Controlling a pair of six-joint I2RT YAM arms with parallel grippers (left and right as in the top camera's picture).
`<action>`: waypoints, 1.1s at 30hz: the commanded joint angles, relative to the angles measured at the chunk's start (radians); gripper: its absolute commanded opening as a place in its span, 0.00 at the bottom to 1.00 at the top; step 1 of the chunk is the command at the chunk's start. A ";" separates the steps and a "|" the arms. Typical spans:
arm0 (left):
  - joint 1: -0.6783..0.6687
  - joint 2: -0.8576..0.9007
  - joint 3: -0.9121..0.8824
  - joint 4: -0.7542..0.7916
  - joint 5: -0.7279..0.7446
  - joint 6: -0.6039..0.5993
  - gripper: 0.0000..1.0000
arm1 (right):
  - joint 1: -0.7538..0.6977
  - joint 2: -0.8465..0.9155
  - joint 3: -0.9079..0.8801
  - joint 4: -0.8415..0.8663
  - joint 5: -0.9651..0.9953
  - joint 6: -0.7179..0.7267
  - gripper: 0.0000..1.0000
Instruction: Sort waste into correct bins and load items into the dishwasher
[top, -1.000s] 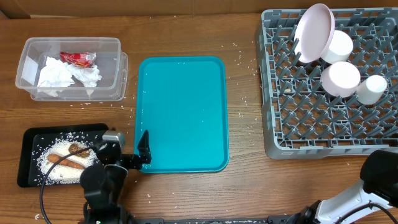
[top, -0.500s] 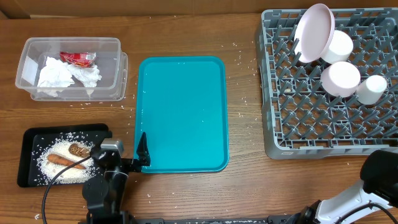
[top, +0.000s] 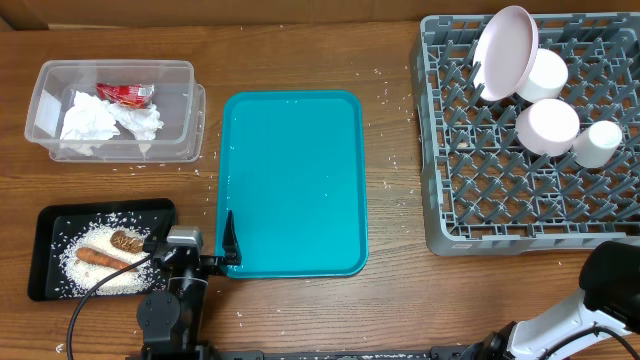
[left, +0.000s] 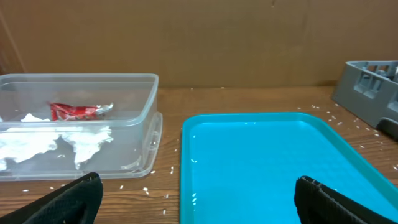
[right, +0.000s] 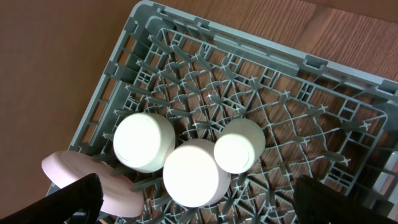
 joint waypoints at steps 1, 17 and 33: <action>-0.007 -0.011 -0.004 -0.006 -0.037 0.026 1.00 | 0.000 -0.027 0.000 0.006 0.010 0.004 1.00; -0.007 -0.011 -0.004 -0.006 -0.037 0.026 1.00 | 0.000 -0.027 0.000 0.006 0.010 0.004 1.00; -0.007 -0.011 -0.004 -0.006 -0.037 0.026 1.00 | 0.000 -0.027 0.000 0.018 0.040 0.004 1.00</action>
